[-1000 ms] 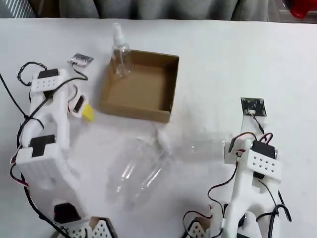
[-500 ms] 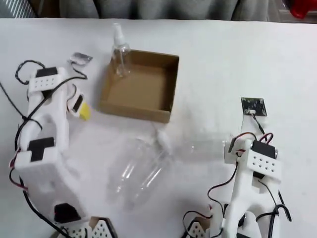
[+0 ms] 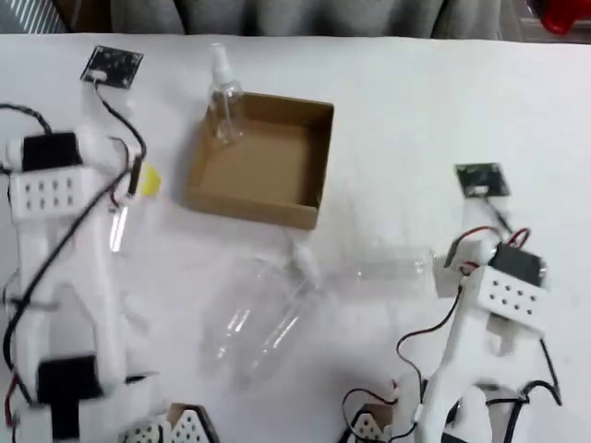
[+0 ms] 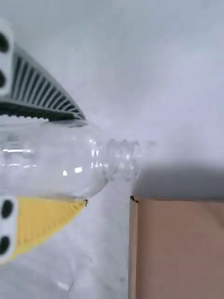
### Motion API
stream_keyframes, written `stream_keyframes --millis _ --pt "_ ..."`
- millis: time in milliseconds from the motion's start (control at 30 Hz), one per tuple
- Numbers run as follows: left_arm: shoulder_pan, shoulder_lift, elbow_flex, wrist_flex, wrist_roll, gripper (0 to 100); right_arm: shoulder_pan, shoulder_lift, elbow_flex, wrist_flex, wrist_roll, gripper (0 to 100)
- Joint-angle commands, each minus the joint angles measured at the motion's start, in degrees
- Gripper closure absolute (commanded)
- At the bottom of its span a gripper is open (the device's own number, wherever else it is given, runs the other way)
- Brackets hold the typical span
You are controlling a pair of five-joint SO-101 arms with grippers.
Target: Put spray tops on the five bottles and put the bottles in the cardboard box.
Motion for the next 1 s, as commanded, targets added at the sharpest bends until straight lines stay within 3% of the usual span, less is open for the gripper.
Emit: stream_keyframes --millis 0,200,400,600,767,967 --pt "3.5 -17.6 10.6 -6.9 4.7 98 4.7 -0.4 -9.0 3.8 3.2 98.2" --pt "6.7 -33.5 23.3 -14.9 8.1 98 15.4 0.1 -19.7 7.6 7.6 98.3" --pt "7.2 -43.0 31.4 -23.3 16.5 98 25.8 0.4 -28.6 7.8 13.6 98.1" --pt "8.7 -46.5 41.0 -34.5 23.6 98 23.8 8.9 -35.8 12.6 14.2 98.1" --pt "11.7 -48.1 45.6 -36.0 18.7 98 19.9 21.9 -45.2 20.6 14.2 97.3" --pt "14.9 -50.6 51.3 -39.2 17.6 98 16.7 32.3 -46.5 20.4 14.3 85.0"
